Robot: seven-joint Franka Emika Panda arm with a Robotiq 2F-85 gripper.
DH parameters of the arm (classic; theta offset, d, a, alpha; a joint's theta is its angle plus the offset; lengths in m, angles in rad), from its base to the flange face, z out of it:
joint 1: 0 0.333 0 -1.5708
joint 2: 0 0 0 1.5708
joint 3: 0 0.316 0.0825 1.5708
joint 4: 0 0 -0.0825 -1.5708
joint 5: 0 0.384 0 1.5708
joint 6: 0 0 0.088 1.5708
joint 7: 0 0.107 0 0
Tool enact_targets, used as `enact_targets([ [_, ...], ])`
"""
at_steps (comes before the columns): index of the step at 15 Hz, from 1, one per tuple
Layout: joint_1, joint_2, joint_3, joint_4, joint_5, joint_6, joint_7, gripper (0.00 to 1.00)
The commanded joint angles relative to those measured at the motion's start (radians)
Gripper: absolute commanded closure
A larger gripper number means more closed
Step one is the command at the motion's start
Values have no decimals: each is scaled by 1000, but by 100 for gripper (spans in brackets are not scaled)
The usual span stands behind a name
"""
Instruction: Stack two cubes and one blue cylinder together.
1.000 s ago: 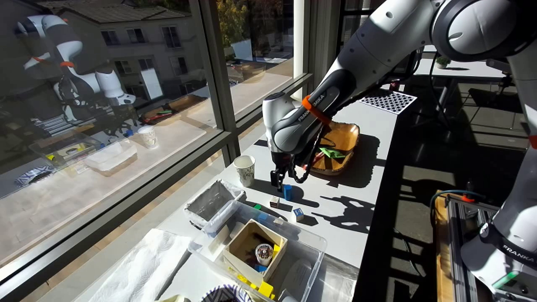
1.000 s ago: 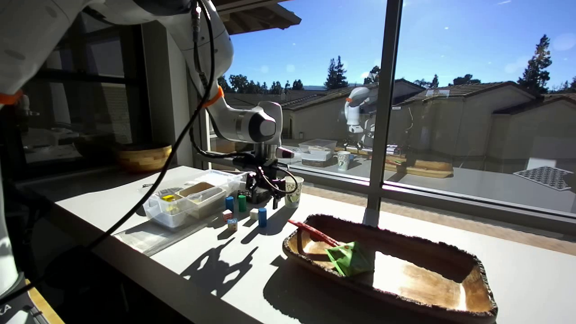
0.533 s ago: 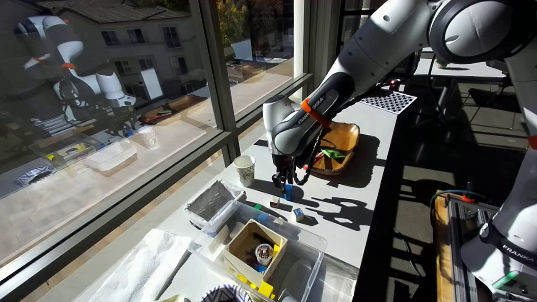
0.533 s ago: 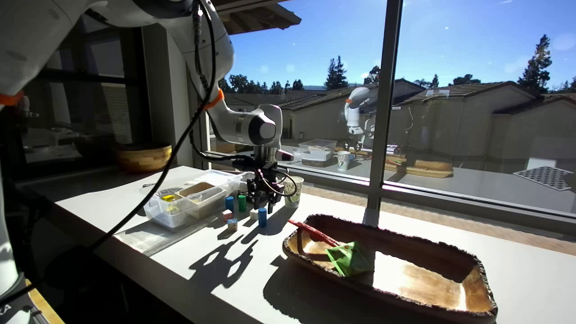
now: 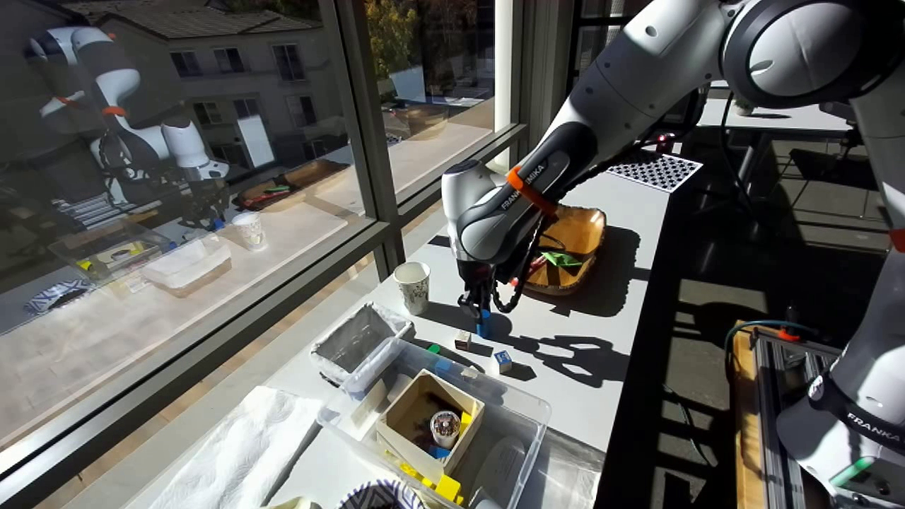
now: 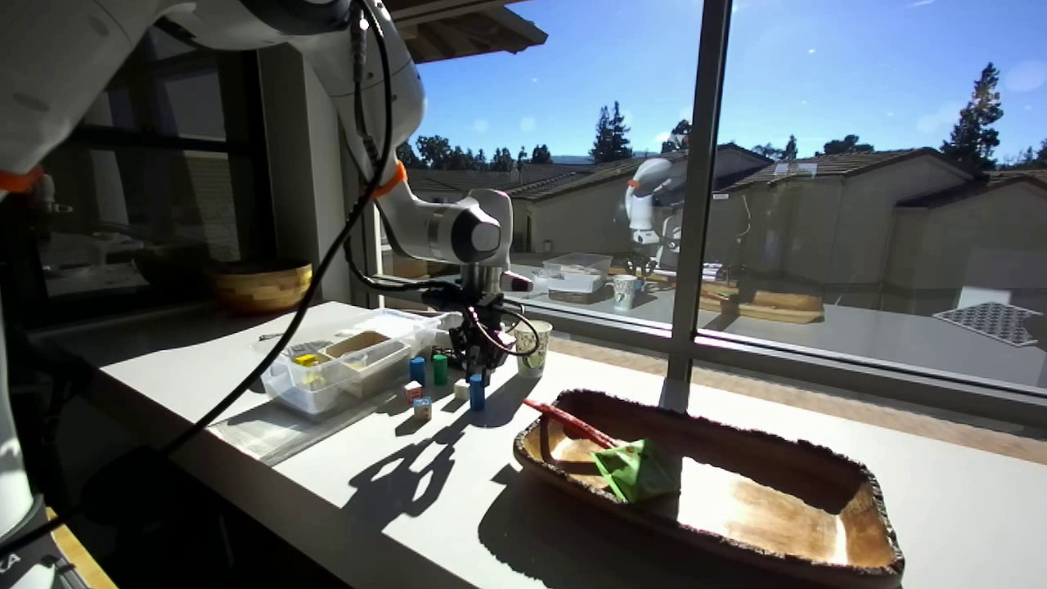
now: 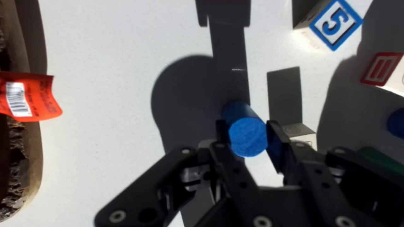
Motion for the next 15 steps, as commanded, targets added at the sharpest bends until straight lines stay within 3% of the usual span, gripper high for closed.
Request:
enact_targets([
  [1, 25, -44, -2, -13, -25, -9, 7, 92],
  [15, 64, -53, 22, 12, -54, -20, -13, 92],
])
